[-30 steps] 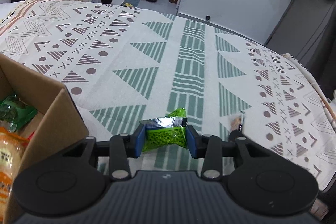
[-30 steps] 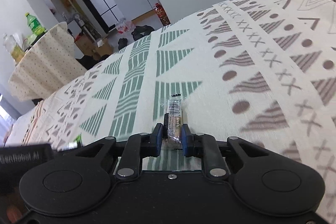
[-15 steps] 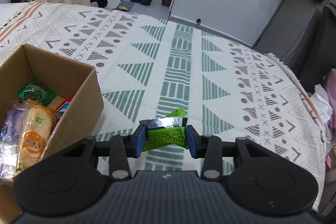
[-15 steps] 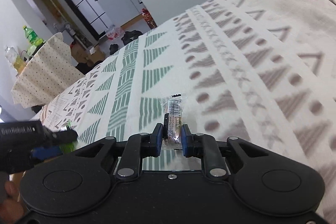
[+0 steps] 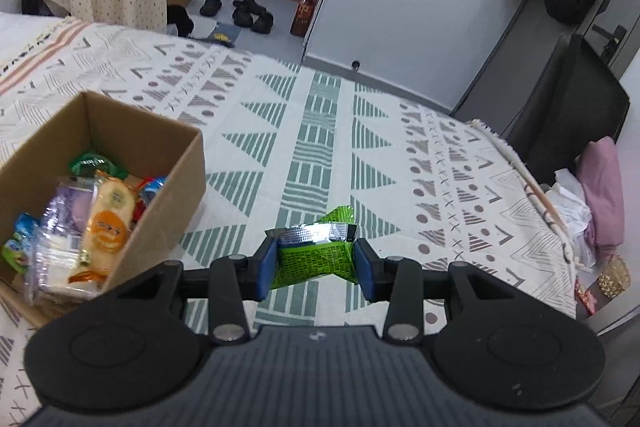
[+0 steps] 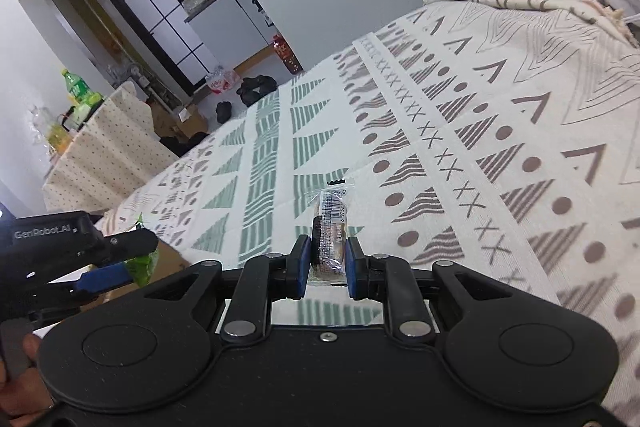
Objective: Organize snacks
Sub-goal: 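Carry the green packet and clear snack over the cardboard box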
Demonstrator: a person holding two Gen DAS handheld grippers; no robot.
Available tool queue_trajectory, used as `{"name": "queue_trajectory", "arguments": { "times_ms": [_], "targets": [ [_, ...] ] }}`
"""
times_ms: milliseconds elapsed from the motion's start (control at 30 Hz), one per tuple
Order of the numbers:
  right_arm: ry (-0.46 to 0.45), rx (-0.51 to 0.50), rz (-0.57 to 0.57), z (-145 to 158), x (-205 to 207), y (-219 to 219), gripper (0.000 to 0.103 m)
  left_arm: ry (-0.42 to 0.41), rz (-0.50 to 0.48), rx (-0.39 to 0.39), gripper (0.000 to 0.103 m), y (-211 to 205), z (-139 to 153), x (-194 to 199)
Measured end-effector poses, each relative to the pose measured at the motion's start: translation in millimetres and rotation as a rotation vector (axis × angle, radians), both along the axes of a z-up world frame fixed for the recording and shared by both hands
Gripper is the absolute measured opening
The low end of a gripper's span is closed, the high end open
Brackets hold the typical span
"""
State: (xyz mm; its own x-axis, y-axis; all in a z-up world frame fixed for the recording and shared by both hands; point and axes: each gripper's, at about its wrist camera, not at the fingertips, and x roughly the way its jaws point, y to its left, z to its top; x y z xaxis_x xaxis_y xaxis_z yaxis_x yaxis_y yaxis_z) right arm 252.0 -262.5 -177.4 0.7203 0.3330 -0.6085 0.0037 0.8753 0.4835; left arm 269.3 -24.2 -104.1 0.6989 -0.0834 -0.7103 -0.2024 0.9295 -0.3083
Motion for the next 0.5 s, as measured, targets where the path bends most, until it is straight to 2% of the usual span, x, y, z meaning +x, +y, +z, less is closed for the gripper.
{"name": "queue_trajectory", "arguments": {
  "times_ms": [300, 500],
  "targets": [
    [-0.075, -0.024, -0.019, 37.5, -17.9, -4.3, 0.019, -0.076, -0.012, -0.025, 0.041, 8.8, 26.1, -27.4],
    [-0.113, -0.030, -0.007, 57.0, -27.6, 7.0, 0.019, -0.101, 0.024, -0.052, 0.041, 26.8, 37.9, -41.1]
  ]
}}
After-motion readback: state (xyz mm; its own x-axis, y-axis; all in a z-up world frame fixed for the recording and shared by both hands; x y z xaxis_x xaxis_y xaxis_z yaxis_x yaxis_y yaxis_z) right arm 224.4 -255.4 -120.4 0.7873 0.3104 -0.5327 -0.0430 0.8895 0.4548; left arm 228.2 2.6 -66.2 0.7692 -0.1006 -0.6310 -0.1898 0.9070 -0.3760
